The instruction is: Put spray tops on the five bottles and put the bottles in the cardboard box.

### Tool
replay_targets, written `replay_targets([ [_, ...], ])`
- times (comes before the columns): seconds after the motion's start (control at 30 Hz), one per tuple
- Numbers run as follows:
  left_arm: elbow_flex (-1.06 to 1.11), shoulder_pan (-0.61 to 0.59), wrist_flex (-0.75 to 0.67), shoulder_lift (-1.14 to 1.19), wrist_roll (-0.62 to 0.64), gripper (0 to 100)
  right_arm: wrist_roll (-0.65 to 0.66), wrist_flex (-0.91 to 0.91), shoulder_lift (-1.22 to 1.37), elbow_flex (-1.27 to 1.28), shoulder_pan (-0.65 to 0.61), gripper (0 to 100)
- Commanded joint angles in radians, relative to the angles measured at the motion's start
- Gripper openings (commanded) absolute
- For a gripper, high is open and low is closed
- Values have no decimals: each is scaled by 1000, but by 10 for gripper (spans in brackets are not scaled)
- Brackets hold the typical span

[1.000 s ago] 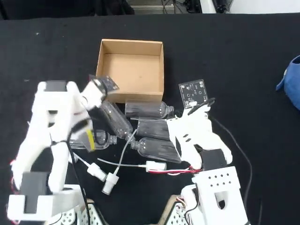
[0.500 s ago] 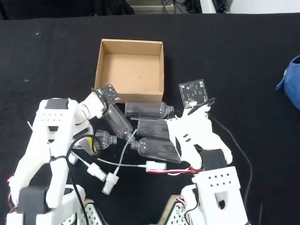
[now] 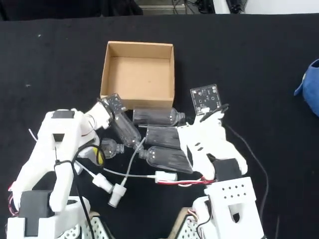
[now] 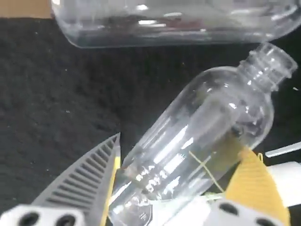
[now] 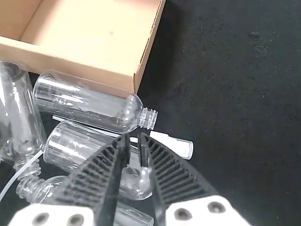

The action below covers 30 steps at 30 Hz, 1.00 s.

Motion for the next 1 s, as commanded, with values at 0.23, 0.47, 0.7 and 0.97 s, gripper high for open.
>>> replay_targets([
  [0.23, 8, -12, -20, -17, -12, 44, 3, -28, 4, -8, -9, 26],
  [0.47, -148, -42, 210, -18, -12, 51, 3, -28, 4, -8, -8, 26],
  [0.7, -539, -173, 502, -6, -12, 51, 3, -28, 4, -8, -8, 26],
  [0.97, -631, -423, 605, -5, -5, 51, 0, -25, 4, -7, -8, 26],
])
